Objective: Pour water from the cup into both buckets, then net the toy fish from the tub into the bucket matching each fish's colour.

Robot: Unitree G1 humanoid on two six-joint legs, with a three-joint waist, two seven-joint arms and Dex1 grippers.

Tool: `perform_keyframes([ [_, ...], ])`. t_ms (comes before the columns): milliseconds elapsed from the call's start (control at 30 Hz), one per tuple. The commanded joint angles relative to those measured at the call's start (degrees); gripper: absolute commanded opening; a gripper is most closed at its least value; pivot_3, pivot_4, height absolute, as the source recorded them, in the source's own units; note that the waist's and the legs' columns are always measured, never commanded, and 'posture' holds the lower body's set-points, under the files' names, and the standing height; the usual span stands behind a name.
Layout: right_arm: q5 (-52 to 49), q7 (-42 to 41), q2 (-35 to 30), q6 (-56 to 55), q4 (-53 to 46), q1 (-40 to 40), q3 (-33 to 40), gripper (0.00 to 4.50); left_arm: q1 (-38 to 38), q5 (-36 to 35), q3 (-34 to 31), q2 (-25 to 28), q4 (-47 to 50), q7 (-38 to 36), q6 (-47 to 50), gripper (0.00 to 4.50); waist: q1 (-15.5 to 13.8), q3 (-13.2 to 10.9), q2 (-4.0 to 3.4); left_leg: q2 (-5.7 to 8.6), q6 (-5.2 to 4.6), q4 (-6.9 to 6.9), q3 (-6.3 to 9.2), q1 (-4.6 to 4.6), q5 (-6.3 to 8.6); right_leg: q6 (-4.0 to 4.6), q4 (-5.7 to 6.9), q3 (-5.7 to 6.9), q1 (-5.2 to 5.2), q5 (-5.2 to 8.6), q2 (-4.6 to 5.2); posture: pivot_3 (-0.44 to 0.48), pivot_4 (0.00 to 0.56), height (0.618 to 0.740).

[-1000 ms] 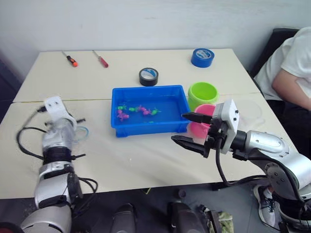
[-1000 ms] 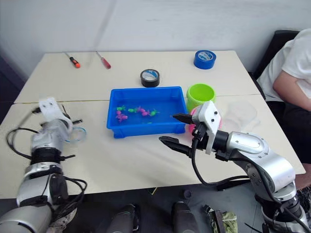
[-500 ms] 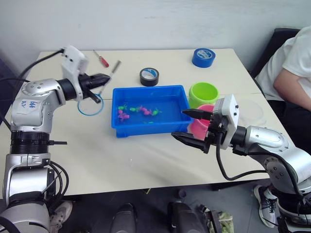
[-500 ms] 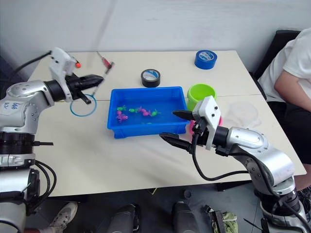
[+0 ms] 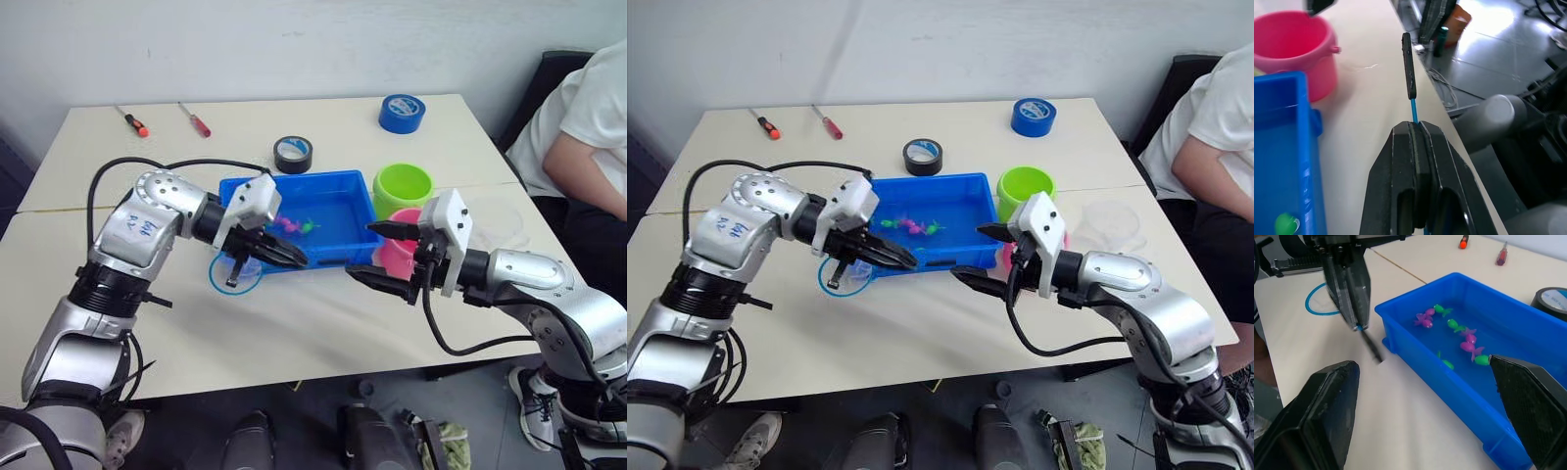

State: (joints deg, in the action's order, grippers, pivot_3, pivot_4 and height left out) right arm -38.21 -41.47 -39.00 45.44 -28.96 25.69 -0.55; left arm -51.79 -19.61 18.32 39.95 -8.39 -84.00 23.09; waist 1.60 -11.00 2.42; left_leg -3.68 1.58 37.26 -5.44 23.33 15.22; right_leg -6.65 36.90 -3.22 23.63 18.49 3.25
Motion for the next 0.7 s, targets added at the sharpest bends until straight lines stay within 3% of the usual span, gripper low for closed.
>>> perform_keyframes([
  [33,-0.69,-1.18,-0.89,0.91,-1.55,1.37,-0.69,4.5,-2.81,2.01,0.43,-1.29,-2.31,-3.48,-5.02,0.08,-0.04,0.0,0.0,0.0,-0.01,0.0,0.01,0.0,0.0,0.0,0.0,0.01,0.0,0.0,0.0,0.0,0.15,0.731],
  [700,-0.04,-3.32,1.92,2.51,-0.54,5.65,-6.71,4.5,-5.08,5.16,0.69,-5.27,-8.3,-5.6,-10.47,0.08,-0.03,0.0,-0.01,-0.02,-0.04,0.05,0.02,0.05,0.0,-0.01,0.04,0.01,0.03,0.0,-0.01,0.0,0.15,0.731],
])
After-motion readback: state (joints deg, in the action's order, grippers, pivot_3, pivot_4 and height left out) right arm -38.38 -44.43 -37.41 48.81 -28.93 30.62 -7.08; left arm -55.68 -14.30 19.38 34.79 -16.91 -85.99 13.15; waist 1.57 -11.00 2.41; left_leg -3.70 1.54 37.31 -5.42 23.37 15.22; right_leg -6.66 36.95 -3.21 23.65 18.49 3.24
